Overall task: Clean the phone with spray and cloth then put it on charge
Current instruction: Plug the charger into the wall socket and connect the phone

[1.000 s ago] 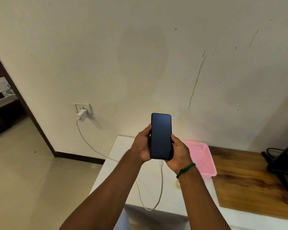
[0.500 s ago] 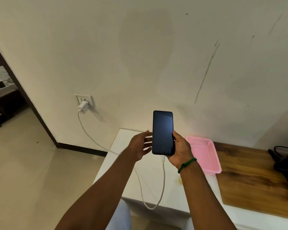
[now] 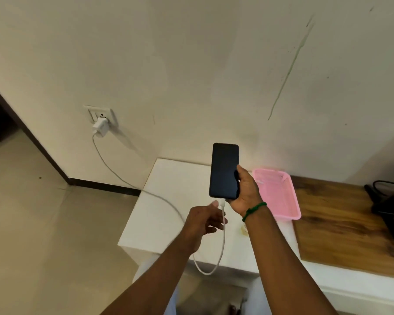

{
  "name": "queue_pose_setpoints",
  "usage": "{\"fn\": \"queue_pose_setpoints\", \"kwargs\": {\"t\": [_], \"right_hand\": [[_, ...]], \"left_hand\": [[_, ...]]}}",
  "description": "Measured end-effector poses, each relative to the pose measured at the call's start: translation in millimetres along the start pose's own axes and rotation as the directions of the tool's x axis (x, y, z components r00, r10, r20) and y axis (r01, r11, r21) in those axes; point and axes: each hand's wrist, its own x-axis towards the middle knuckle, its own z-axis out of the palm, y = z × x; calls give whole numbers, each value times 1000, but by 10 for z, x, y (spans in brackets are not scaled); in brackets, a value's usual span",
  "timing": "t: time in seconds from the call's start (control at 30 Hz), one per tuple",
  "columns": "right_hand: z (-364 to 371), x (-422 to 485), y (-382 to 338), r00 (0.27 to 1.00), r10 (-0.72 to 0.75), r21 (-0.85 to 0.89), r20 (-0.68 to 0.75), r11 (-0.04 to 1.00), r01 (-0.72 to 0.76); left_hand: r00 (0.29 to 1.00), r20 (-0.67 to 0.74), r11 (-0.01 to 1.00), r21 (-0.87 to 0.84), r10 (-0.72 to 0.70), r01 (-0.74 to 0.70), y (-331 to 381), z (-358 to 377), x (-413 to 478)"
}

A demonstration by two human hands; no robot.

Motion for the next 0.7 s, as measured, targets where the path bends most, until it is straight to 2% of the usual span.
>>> {"fn": "queue_pose_setpoints", "kwargs": {"t": [0.1,0.3,0.47,0.7], "right_hand": [[-41,8,8,995,-1,59,103,998,-6],[-9,-50,-19,970,-11,84,245,996,-10],[66,-86,-48,974,-76,-19,215,996,82],[90,-98,-18,976,-120,-20,180,992,125]], "left_hand": [[990,-33,988,78,134,-131,74,101,-118],[984,-63,982,96,168,-161,182,155,-153],[979,-73,978,100,190,-183,210,171,-173],[972,-68,969,124,225,-215,235,154,-178]]}}
